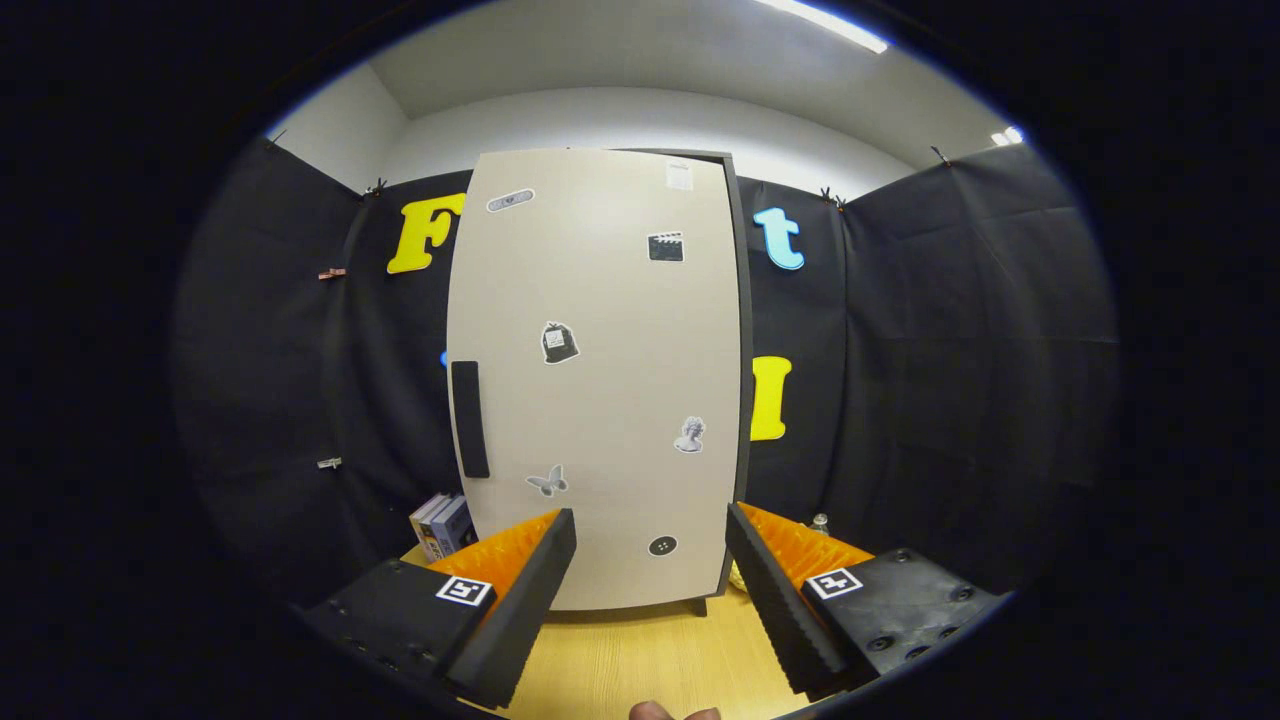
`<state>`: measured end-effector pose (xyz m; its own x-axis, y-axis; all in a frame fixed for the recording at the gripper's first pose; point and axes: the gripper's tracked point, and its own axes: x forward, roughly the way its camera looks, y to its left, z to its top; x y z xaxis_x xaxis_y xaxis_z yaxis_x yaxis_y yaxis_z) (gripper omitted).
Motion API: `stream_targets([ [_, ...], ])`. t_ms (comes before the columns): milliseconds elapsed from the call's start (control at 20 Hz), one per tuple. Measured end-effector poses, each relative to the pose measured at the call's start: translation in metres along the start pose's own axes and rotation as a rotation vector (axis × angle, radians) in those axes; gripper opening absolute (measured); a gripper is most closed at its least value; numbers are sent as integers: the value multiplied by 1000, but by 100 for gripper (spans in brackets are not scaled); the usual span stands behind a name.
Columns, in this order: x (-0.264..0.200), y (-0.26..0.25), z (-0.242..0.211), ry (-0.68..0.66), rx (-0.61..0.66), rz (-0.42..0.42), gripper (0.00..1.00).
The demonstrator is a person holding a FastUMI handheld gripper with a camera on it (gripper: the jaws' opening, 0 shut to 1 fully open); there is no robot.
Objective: Open the shoe cabinet door, grab the shoes and put them into the shoe cabinet, then close the shoe cabinet door.
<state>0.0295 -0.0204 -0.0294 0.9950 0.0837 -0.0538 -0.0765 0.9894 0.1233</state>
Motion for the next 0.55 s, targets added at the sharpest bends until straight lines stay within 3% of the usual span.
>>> stream_targets([
  [550,-5,-2,2,0,4,1,98],
])
